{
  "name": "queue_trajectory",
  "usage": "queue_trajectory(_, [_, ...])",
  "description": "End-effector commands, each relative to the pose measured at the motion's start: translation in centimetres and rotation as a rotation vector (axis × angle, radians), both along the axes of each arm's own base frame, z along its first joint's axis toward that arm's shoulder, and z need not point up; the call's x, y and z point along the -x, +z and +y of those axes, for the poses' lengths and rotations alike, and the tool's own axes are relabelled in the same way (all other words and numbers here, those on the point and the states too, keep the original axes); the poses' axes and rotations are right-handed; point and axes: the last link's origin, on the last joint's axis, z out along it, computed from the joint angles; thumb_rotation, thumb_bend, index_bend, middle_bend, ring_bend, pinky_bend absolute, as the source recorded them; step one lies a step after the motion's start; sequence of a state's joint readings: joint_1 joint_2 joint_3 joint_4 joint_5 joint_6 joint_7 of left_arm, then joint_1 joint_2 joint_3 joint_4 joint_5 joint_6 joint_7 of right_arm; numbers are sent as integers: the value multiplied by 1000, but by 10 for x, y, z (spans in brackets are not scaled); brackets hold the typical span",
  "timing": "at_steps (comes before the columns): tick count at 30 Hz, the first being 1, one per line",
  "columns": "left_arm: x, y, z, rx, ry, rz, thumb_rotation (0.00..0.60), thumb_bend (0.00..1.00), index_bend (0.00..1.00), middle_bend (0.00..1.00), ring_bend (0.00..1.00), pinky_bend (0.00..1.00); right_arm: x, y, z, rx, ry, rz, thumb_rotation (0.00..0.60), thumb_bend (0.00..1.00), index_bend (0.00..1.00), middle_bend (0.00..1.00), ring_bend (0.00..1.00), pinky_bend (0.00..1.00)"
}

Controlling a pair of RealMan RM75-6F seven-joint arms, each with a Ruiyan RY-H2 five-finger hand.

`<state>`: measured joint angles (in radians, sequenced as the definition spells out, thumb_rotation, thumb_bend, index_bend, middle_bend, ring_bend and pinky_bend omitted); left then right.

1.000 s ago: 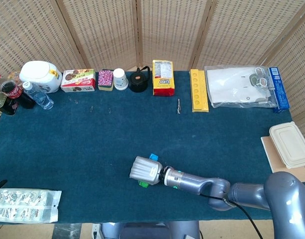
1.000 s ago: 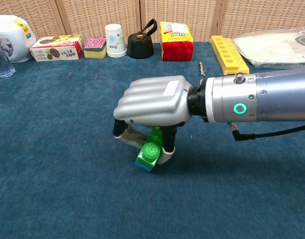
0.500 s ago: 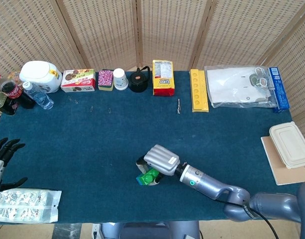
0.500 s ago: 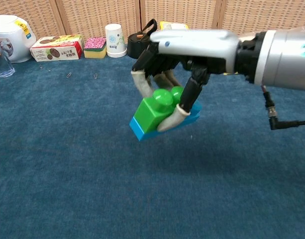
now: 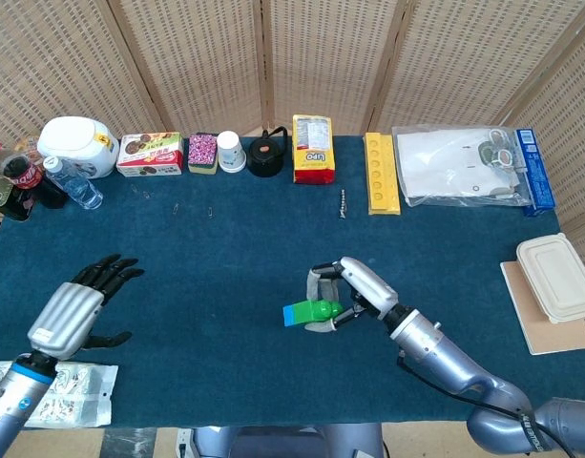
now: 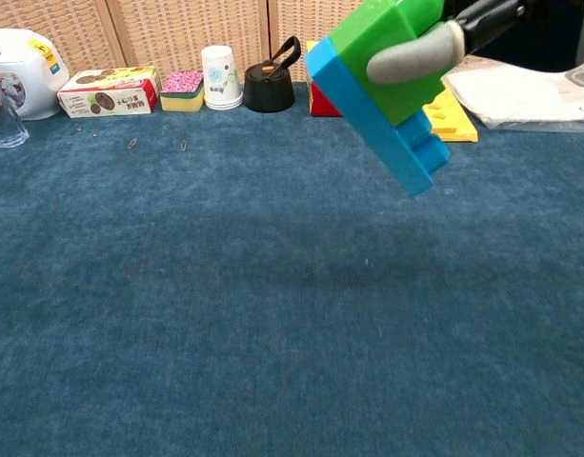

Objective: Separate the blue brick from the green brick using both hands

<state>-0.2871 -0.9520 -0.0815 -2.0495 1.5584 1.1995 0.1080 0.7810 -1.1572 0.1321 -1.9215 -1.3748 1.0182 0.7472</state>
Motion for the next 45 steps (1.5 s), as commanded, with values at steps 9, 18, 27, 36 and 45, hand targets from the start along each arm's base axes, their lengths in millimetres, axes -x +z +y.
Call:
queue_trajectory(9, [-47,-66,37,190,1,-410,600,184,252,233,161,261,13,23,-4,-7,-213,-238,600,106,717,653,697,656])
queue_trajectory(18, [-76,-103,53,300,-1,-699,600,174,258,233,162,261,11,26,-3,15,-286,-360,600,108,719,655,697,656])
queue_trajectory(27, [-95,-130,57,465,92,-910,600,147,319,234,162,261,13,17,4,42,-304,-381,600,108,723,659,697,650])
queue_trajectory(36, [-117,-148,62,624,167,-1021,600,107,327,234,162,256,10,8,11,58,-283,-394,600,108,722,659,697,648])
queue_trajectory(45, [-126,-158,70,735,179,-1017,600,96,327,234,161,244,7,6,7,77,-277,-411,600,108,722,659,697,645])
